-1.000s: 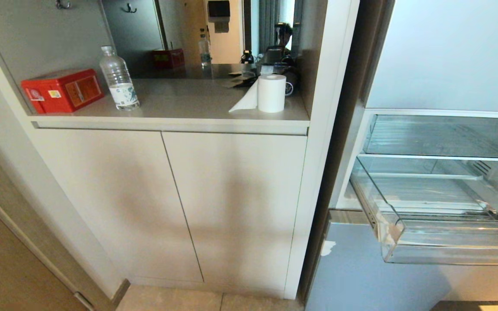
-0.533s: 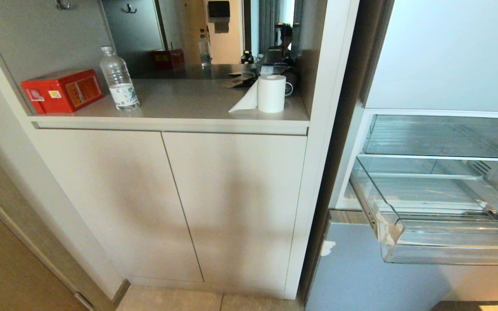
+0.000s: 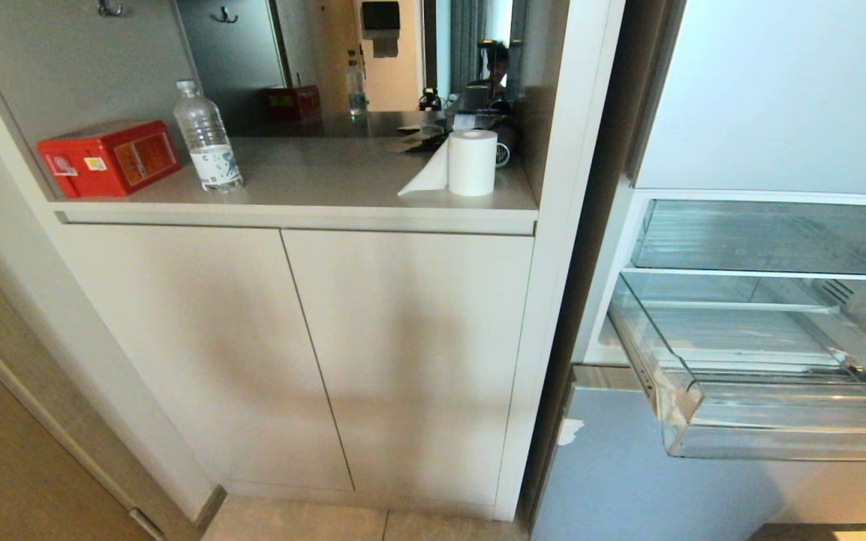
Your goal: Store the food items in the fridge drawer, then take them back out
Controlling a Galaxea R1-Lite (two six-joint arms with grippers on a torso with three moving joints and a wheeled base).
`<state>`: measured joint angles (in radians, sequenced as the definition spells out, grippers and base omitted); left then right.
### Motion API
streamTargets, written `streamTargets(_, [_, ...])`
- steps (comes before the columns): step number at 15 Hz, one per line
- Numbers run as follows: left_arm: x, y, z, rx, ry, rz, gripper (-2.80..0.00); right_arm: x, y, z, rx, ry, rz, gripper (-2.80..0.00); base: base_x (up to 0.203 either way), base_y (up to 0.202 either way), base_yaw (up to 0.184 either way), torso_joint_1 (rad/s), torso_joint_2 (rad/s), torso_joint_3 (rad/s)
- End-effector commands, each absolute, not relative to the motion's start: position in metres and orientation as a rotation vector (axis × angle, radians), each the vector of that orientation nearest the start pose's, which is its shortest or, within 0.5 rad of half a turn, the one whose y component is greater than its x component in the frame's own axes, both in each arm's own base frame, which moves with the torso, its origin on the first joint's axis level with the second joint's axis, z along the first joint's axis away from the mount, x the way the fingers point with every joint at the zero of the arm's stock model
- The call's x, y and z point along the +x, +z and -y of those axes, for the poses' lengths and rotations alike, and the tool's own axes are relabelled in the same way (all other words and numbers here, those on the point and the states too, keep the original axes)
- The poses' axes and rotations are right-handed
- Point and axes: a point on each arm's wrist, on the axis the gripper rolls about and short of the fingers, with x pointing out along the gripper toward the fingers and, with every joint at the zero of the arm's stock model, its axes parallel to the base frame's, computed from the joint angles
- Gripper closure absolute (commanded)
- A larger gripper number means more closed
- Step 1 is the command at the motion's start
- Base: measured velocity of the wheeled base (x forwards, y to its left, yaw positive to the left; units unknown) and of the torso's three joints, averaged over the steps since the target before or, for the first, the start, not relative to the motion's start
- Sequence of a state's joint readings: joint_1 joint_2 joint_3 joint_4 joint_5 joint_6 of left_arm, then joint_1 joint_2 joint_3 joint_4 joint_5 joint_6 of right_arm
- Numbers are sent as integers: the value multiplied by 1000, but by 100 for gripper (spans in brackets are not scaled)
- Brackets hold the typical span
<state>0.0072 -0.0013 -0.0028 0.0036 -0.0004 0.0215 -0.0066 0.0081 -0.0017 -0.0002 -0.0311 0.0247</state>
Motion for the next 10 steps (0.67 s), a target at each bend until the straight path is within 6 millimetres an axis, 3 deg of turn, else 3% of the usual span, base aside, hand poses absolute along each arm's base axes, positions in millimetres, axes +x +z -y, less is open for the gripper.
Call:
streamTargets(1, [-23, 76, 0, 21, 7, -1, 0, -23, 75, 1, 31, -38, -5, 0, 0, 0, 0, 0, 0, 0])
streamTargets(5, [-23, 76, 0, 21, 8, 0, 0, -23, 75, 1, 18, -35, -6, 0, 1, 5, -40, 3, 2, 0])
streamTargets(10, [-23, 76, 0, 21, 6, 0, 0, -23, 75, 1, 28, -37, -6, 0, -2, 8, -175, 2, 1, 2])
